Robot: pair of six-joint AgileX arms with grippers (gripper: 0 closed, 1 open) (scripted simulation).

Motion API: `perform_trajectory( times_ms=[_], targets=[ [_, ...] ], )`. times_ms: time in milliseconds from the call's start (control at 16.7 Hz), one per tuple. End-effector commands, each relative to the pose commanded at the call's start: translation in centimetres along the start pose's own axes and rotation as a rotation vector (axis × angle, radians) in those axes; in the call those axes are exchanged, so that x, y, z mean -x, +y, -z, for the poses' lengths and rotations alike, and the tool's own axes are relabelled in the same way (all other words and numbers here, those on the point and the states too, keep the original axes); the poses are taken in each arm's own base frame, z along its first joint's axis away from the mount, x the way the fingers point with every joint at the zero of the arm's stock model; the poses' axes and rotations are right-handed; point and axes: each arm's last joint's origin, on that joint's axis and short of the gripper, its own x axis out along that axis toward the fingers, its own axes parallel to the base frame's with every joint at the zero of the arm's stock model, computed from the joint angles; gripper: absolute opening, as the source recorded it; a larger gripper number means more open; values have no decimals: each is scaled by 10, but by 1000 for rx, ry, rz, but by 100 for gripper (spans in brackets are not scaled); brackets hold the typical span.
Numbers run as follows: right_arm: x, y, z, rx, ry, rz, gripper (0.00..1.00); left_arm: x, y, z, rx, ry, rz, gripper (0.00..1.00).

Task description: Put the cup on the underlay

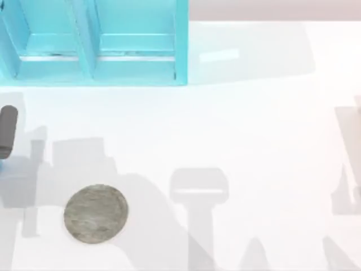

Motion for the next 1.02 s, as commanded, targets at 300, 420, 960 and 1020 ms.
perform_trajectory(
  times_ms=[300,420,960,1020],
  targets=[
    [0,0,0,0,0,0,100,7,0,-51,258,8,33,0],
    [0,0,0,0,0,0,100,10,-4,-75,402,19,50,0],
    [0,0,0,0,0,0,100,34,-49,-178,1159,76,54,0],
    [0,0,0,0,0,0,100,38,-55,-187,1221,72,45,0]
  ],
)
